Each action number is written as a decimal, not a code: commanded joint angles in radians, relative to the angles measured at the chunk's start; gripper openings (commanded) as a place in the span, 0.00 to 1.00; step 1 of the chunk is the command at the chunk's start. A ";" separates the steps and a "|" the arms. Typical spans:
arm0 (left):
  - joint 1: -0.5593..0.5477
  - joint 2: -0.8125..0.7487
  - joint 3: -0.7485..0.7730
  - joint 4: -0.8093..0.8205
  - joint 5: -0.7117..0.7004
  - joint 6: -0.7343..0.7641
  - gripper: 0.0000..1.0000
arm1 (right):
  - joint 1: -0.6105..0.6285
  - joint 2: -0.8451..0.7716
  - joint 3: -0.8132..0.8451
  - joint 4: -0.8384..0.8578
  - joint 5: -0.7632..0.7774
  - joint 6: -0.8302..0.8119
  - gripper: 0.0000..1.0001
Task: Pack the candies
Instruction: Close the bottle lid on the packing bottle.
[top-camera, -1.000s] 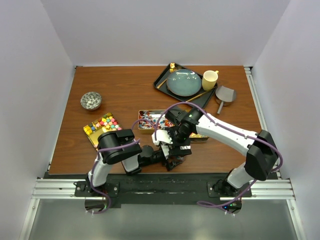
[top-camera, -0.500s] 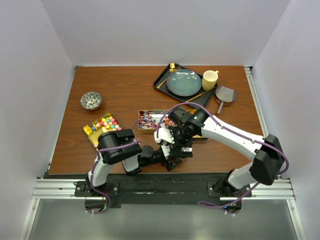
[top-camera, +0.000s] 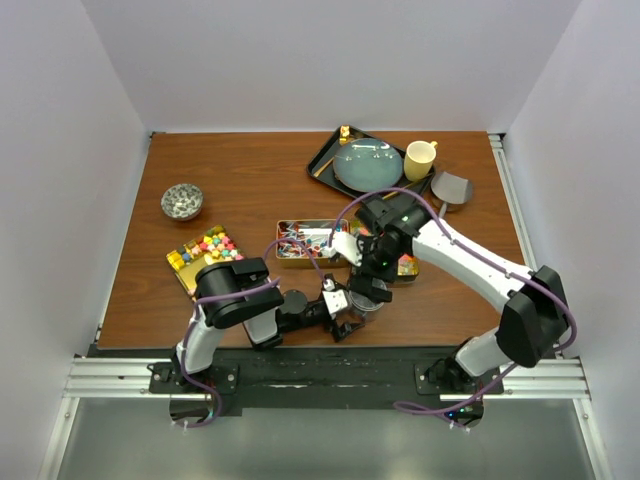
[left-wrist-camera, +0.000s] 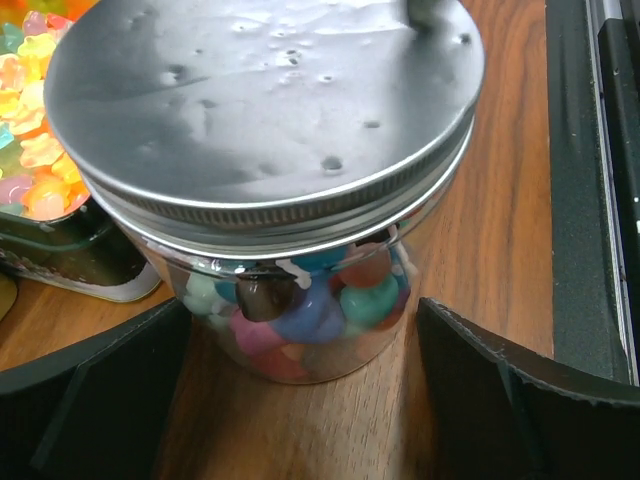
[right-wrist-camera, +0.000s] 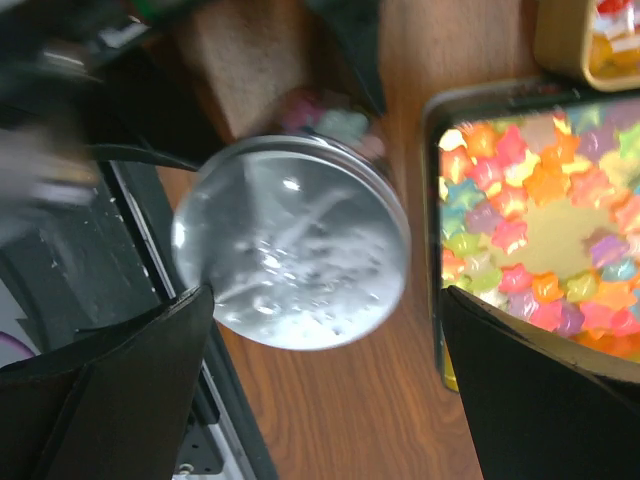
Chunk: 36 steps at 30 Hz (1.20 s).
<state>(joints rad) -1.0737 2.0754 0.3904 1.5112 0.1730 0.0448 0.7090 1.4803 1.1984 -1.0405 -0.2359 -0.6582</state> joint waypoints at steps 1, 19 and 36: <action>-0.002 0.093 -0.006 0.290 -0.015 0.072 1.00 | -0.143 0.029 0.102 -0.068 -0.063 0.003 0.99; 0.009 0.124 0.010 0.264 -0.030 0.052 0.64 | -0.146 -0.068 0.055 -0.135 -0.237 -0.365 0.99; 0.011 0.130 0.018 0.208 0.028 0.050 0.00 | -0.040 0.020 0.023 -0.105 -0.243 -0.466 0.99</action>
<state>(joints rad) -1.0672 2.1330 0.4694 1.5124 0.2035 0.0193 0.6674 1.5139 1.2354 -1.1553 -0.4458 -1.0901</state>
